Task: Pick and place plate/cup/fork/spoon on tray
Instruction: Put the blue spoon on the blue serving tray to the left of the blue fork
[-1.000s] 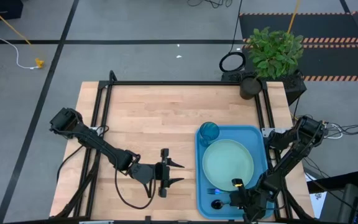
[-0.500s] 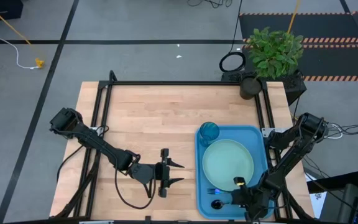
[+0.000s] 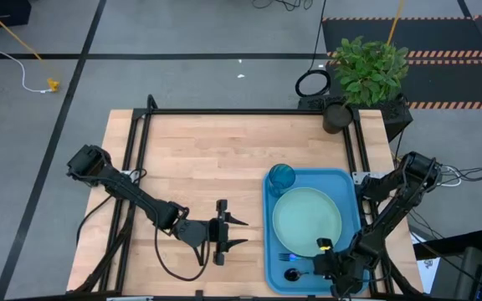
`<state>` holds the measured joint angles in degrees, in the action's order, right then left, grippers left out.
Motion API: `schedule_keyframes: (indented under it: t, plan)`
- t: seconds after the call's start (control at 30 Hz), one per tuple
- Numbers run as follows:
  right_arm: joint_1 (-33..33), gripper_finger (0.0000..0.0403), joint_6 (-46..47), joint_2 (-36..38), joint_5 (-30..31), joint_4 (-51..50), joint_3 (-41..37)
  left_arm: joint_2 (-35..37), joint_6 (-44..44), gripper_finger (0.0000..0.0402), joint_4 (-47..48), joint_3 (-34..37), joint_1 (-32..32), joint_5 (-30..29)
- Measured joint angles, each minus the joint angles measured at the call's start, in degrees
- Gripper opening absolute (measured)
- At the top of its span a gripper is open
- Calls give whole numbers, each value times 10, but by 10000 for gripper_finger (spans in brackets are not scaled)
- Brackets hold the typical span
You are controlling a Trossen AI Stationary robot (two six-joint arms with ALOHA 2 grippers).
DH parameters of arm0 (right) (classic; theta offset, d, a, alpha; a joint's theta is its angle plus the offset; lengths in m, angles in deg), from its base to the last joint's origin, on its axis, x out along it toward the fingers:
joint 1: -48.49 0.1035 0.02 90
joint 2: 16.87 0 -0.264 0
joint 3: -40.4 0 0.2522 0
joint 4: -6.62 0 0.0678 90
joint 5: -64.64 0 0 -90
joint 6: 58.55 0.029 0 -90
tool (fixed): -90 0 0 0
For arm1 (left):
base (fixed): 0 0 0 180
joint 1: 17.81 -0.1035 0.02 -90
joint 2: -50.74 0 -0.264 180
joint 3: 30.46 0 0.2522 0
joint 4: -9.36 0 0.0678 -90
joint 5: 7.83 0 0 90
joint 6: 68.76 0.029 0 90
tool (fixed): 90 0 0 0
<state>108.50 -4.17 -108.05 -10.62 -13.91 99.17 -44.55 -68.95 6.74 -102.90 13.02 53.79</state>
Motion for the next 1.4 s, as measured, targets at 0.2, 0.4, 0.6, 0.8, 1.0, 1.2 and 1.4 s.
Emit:
schedule_keyframes:
  t: [0.2, 0.4, 0.6, 0.8, 1.0, 1.2, 1.4]
  plan:
    - [0, 0, -11, -1, 1, 15, 0, 0, 0, 211, 0, 0, 0, 0]
    - [-3, 0, -15, -25, -1, 24, 0, 0, 0, 211, 0, 0, 0, 0]
    - [-11, 0, -15, -31, -13, 35, 0, 0, 1, 211, -2, 0, 0, 0]
    - [-11, 0, -40, -26, -13, 59, 0, 0, 1, 211, -2, 0, 0, 0]
    - [-11, 0, -23, -21, -10, 32, 0, 0, 2, 211, -2, 0, 0, 0]
    - [-11, 0, -20, -17, -11, 24, 0, 0, 2, 211, -2, 0, 0, 0]
    - [-7, 0, -11, 11, 10, -4, 0, 0, 5, 211, -2, 0, 0, 0]
